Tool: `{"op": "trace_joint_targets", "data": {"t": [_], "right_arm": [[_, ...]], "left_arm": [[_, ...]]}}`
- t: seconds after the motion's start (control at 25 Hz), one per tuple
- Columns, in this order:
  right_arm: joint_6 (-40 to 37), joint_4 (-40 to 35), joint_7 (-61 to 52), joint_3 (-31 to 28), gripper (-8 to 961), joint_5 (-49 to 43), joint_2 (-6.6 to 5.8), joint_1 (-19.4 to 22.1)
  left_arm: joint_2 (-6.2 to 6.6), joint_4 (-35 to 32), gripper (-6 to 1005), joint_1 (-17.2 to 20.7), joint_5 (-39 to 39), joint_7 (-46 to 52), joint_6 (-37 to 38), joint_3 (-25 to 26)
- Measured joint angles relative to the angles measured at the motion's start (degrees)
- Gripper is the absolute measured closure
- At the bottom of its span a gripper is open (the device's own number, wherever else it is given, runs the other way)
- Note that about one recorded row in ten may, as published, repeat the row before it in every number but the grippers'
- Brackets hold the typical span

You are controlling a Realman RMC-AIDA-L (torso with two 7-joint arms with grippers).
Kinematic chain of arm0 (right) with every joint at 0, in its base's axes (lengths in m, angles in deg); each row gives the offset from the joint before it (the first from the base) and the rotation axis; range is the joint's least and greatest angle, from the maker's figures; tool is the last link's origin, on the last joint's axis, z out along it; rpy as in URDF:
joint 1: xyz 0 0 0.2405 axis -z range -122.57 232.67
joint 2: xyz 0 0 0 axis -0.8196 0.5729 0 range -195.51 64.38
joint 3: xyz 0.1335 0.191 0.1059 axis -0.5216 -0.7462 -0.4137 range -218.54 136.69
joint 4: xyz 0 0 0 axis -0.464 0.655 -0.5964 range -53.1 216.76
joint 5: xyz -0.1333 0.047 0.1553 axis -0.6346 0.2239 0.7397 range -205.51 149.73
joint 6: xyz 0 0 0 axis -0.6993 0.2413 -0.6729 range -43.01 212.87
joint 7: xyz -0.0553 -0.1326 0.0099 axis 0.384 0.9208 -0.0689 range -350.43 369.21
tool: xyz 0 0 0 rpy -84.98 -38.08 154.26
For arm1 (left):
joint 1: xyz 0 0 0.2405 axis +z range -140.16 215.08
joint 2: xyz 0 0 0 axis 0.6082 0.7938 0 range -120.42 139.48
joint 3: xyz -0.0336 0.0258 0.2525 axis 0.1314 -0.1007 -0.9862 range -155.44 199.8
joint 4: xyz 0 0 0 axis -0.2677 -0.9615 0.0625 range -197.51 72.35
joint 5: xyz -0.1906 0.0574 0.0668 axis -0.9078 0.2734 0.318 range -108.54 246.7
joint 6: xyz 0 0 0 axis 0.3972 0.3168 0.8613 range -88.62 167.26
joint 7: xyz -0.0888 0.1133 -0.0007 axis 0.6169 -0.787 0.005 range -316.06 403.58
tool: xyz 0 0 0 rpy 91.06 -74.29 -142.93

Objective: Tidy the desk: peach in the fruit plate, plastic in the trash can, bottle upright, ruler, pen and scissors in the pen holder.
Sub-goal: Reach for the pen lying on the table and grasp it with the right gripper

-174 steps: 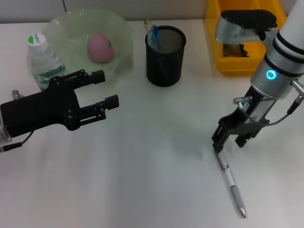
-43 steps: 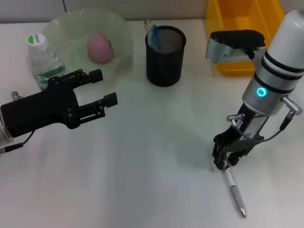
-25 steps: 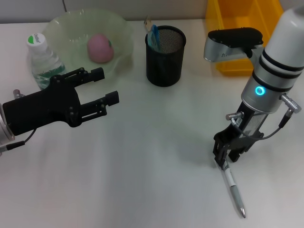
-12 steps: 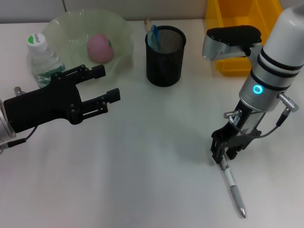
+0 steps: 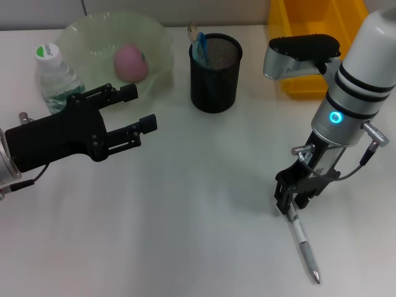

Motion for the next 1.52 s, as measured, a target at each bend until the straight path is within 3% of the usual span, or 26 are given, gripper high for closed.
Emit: {"op": "trace_joint_targets", "data": {"t": [0.6,1.36,1.52], "right_arm": [[-0.17,0.81,0.12,3.1,762,3.51,-0.01,0.21],[0.59,0.79,0.42,3.74,767,3.6,0.0,0.02],[0.67,0.44,0.71,4.37,816,3.65,0.0,0.0]], "left_arm": [[0.0,0.0,276,0.36,0.0,0.0,0.0,-0.01],[0.0,0.0,275,0.47,0.01,0.0,0.09,-0.01],[0.0,0.0,275,0.34,0.01,-0.06,0.03,-0.01]]}}
